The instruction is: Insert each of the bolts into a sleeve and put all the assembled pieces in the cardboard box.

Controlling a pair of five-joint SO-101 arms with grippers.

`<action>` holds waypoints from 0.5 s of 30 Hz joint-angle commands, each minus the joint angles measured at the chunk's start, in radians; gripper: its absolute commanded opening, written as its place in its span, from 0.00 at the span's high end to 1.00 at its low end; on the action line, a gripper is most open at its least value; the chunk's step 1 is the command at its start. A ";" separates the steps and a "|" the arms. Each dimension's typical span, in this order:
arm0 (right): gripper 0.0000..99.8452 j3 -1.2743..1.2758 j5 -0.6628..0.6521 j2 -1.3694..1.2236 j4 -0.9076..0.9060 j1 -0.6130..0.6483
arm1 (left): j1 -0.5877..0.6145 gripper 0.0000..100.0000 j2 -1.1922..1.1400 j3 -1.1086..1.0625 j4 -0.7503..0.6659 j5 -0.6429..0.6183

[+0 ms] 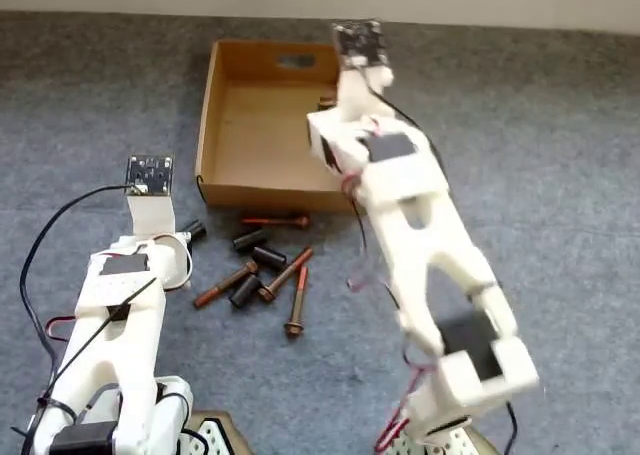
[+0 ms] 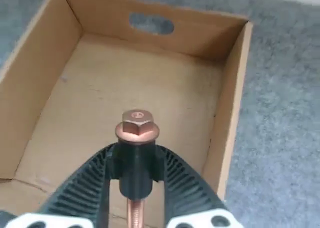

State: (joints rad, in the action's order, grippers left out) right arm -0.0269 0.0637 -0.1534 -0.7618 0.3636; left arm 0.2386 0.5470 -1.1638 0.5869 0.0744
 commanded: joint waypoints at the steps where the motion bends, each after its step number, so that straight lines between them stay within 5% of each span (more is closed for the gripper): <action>1: 0.99 -0.321 0.008 -0.176 -0.107 0.005 | -0.001 0.99 0.002 0.004 -0.015 0.005; 15: 0.99 -1.040 0.012 -0.719 -0.458 -0.001 | -0.001 0.99 0.002 0.004 -0.015 0.005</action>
State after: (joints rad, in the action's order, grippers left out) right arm -0.9352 0.0637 -0.8378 -1.1945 0.3621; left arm 0.2386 0.5470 -1.1638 0.5869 0.0744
